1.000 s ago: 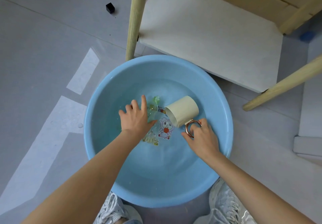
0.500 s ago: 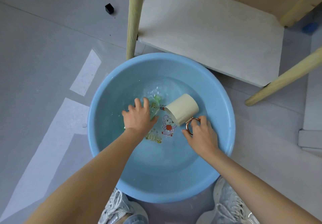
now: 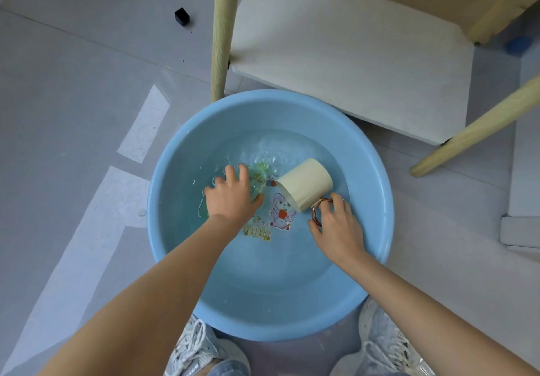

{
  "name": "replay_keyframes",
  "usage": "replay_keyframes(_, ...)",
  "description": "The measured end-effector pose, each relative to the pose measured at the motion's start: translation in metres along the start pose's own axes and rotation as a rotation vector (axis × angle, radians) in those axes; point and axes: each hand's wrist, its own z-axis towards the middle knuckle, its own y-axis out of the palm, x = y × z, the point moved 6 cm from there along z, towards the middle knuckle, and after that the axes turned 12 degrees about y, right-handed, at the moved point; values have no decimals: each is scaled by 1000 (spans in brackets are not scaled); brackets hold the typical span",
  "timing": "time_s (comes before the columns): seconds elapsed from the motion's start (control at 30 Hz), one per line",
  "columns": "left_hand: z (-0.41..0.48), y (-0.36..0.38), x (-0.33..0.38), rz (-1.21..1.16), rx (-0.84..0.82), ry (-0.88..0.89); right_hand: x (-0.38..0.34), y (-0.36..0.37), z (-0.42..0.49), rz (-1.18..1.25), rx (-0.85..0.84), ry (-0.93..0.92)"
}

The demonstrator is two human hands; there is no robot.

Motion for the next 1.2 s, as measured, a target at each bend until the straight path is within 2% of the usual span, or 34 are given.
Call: replay_keyframes(1.2, 1, 0, -1, 8, 14, -2, 1, 5, 1, 16, -20, 42)
